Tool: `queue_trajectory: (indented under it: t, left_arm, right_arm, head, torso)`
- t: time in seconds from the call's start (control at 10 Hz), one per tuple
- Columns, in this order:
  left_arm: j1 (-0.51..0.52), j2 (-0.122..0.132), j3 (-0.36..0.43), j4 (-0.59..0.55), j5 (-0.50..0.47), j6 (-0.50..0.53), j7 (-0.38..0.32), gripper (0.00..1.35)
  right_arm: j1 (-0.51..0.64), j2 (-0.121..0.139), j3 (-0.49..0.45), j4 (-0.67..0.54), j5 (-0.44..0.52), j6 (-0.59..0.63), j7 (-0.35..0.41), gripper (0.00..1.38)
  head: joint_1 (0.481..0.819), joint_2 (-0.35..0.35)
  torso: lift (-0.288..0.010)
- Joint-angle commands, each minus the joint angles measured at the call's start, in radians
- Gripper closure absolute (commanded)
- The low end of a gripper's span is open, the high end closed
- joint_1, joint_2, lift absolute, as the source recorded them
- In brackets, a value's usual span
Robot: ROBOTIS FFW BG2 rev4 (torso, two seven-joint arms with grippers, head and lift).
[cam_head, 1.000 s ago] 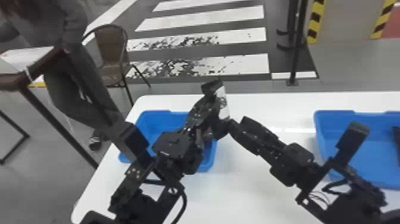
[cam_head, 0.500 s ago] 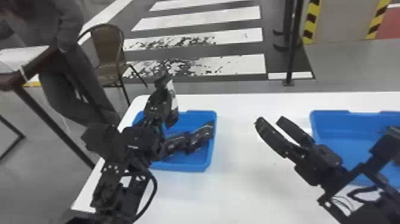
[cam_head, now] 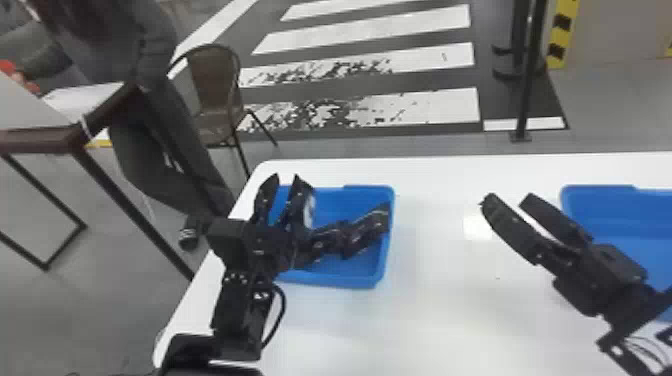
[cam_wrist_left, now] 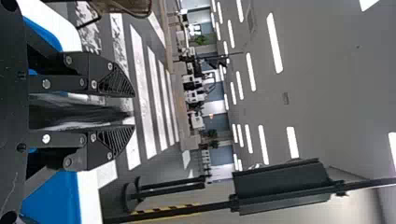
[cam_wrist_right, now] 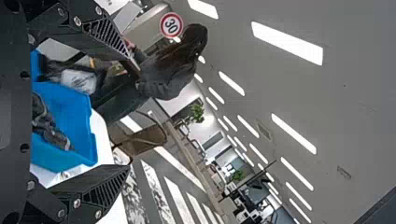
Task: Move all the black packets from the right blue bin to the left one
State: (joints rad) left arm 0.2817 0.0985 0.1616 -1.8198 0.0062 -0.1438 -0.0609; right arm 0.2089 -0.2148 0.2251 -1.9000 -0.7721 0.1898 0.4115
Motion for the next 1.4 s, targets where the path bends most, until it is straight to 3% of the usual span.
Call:
queue_trajectory:
  t: [0.0, 0.3, 0.5, 0.7, 0.9, 1.3]
  left_arm:
    - [0.042, 0.007, -0.058, -0.027, 0.175, -0.099, -0.037, 0.02]
    - [0.283, 0.035, -0.154, -0.452, 0.365, -0.016, -0.056, 0.08]
    - [0.425, 0.026, -0.172, -0.636, 0.474, 0.129, -0.091, 0.12]
    - [0.432, 0.052, -0.219, -0.673, 0.516, 0.171, -0.103, 0.13]
    - [0.435, 0.041, -0.197, -0.675, 0.524, 0.188, -0.119, 0.13]
    - [0.445, 0.035, -0.189, -0.675, 0.526, 0.173, -0.117, 0.13]
  right_arm:
    - [0.005, 0.006, -0.095, -0.052, 0.108, 0.107, 0.001, 0.22]
    - [-0.02, 0.017, -0.321, -0.17, 0.347, 0.397, -0.02, 0.22]
    - [-0.037, 0.021, -0.452, -0.222, 0.463, 0.625, -0.066, 0.22]
    - [-0.086, 0.021, -0.514, -0.254, 0.545, 0.838, -0.135, 0.22]
    - [-0.14, 0.021, -0.528, -0.237, 0.589, 0.939, -0.206, 0.22]
    - [-0.292, 0.005, -0.53, -0.016, 0.581, 0.981, -0.232, 0.24]
  head:
    - [0.695, 0.318]
    - [0.695, 0.159]
    - [0.695, 0.045]
    - [0.695, -0.137]
    - [0.695, -0.226]
    - [0.695, -0.268]
  torso:
    - [-0.14]
    - [-0.14]
    - [-0.14]
    - [-0.14]
    - [-0.14]
    - [-0.14]
